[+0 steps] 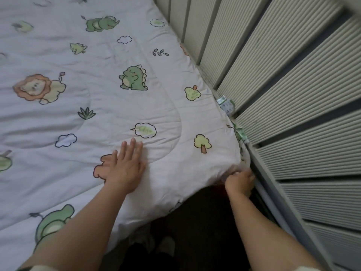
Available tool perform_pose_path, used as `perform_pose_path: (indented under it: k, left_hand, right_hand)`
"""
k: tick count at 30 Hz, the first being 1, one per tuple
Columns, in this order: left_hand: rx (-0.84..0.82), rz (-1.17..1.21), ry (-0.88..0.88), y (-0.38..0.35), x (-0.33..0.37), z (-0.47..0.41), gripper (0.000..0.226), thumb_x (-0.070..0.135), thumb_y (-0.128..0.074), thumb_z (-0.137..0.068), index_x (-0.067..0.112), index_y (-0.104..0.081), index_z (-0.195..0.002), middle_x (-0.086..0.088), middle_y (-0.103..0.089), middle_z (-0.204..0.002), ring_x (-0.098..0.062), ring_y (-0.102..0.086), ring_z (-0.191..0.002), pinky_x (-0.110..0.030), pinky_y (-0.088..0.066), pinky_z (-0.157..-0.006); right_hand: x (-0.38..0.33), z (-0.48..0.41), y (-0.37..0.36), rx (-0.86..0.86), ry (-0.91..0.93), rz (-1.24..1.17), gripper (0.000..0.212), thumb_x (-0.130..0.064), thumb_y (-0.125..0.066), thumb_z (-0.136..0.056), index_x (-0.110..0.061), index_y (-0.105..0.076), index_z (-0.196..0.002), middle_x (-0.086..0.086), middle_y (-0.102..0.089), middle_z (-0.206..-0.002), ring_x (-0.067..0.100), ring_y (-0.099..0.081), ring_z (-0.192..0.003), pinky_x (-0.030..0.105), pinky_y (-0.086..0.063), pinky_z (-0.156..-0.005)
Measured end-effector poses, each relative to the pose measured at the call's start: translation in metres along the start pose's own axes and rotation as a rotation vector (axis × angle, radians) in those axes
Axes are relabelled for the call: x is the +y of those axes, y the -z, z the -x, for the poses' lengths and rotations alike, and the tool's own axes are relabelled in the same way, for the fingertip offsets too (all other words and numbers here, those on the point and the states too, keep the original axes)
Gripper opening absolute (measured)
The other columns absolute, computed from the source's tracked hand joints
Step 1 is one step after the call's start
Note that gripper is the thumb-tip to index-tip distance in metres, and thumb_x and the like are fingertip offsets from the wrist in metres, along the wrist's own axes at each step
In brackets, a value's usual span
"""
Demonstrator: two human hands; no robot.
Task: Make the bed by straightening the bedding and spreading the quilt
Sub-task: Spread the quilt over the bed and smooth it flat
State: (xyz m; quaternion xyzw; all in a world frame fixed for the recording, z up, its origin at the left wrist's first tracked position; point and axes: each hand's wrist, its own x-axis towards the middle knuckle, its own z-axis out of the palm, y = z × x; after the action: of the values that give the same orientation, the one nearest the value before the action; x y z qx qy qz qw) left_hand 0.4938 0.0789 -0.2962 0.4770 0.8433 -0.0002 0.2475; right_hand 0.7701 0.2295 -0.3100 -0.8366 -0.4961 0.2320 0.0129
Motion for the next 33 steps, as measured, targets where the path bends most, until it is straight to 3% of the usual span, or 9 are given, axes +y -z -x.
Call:
perform_pose_path:
  k: [2,5,10,16,19,22,26,29,33]
  left_hand:
    - [0.007,-0.007,-0.02,0.002,0.007,0.0,0.062,0.041,-0.022,-0.101,0.025,0.01,-0.152,0.004,0.02,-0.158,-0.02,0.019,-0.145,-0.043,0.007,-0.118]
    - [0.004,-0.029,-0.049,0.004,0.022,-0.002,0.062,0.04,-0.022,-0.101,0.025,0.011,-0.152,0.005,0.023,-0.157,-0.019,0.021,-0.145,-0.042,0.008,-0.118]
    - [-0.023,-0.034,-0.118,-0.002,0.039,-0.004,0.062,0.039,-0.022,-0.101,0.023,0.011,-0.152,0.003,0.021,-0.158,-0.021,0.019,-0.145,-0.043,0.006,-0.119]
    - [-0.06,-0.014,-0.157,-0.01,0.051,-0.006,0.063,0.041,-0.025,-0.101,0.026,0.011,-0.151,0.005,0.022,-0.158,-0.018,0.022,-0.144,-0.043,0.009,-0.118]
    - [-0.063,-0.026,-0.167,-0.011,0.05,-0.006,0.062,0.042,-0.025,-0.101,0.028,0.01,-0.151,0.005,0.022,-0.157,-0.018,0.023,-0.144,-0.043,0.008,-0.118]
    - [-0.074,-0.027,-0.169,-0.013,0.049,-0.005,0.061,0.042,-0.023,-0.101,0.027,0.009,-0.151,0.004,0.021,-0.158,-0.018,0.022,-0.144,-0.043,0.007,-0.118]
    - [-0.101,-0.022,-0.17,-0.013,0.055,-0.001,0.06,0.041,-0.021,-0.101,0.026,0.009,-0.151,0.002,0.022,-0.158,-0.019,0.022,-0.144,-0.044,0.007,-0.119]
    - [-0.114,-0.024,-0.183,-0.008,0.061,0.002,0.061,0.041,-0.022,-0.102,0.025,0.01,-0.151,0.003,0.022,-0.158,-0.019,0.022,-0.144,-0.042,0.008,-0.118]
    - [-0.117,-0.067,-0.198,-0.003,0.061,0.005,0.063,0.043,-0.02,-0.101,0.023,0.014,-0.151,0.004,0.024,-0.157,-0.018,0.022,-0.144,-0.042,0.009,-0.118]
  right_hand:
    - [-0.005,0.009,-0.001,-0.29,-0.31,-0.355,0.043,-0.022,-0.045,-0.096,-0.008,-0.043,-0.137,0.017,-0.05,-0.132,0.036,-0.051,-0.117,0.046,-0.046,-0.096]
    - [-0.016,0.029,-0.001,-0.613,-0.475,-0.757,0.014,-0.019,-0.048,-0.097,-0.013,-0.054,-0.108,0.011,-0.059,-0.11,0.031,-0.055,-0.109,0.045,-0.045,-0.096]
    - [-0.013,0.037,-0.001,-0.743,-0.563,-1.147,0.013,-0.023,-0.047,-0.098,-0.015,-0.057,-0.1,0.011,-0.063,-0.102,0.03,-0.057,-0.106,0.046,-0.044,-0.1]
    - [-0.003,0.044,-0.021,-0.902,-0.65,-1.199,0.02,-0.032,-0.048,-0.094,-0.017,-0.06,-0.099,0.013,-0.061,-0.104,0.036,-0.053,-0.111,0.062,-0.027,-0.107]
    - [0.0,0.044,-0.029,-0.891,-0.666,-1.173,0.012,-0.02,-0.051,-0.094,-0.015,-0.061,-0.093,0.01,-0.065,-0.093,0.029,-0.059,-0.093,0.05,-0.043,-0.094]
    - [0.011,0.038,-0.031,-0.847,-0.672,-1.089,0.01,-0.012,-0.05,-0.094,-0.014,-0.059,-0.09,0.004,-0.06,-0.083,0.018,-0.056,-0.078,0.039,-0.044,-0.084]
    - [0.022,0.04,-0.023,-0.891,-0.595,-1.057,0.032,-0.027,-0.052,-0.096,-0.019,-0.052,-0.127,0.004,-0.055,-0.132,0.027,-0.046,-0.128,0.053,-0.019,-0.112]
    - [0.023,0.048,-0.017,-0.943,-0.565,-1.224,0.022,-0.024,-0.046,-0.1,-0.018,-0.056,-0.119,0.01,-0.058,-0.127,0.031,-0.051,-0.12,0.057,-0.034,-0.104]
    - [0.042,0.045,-0.022,-0.518,-0.511,-1.02,0.023,-0.006,-0.057,-0.092,-0.001,-0.053,-0.114,0.018,-0.062,-0.112,0.029,-0.06,-0.097,0.04,-0.051,-0.084]
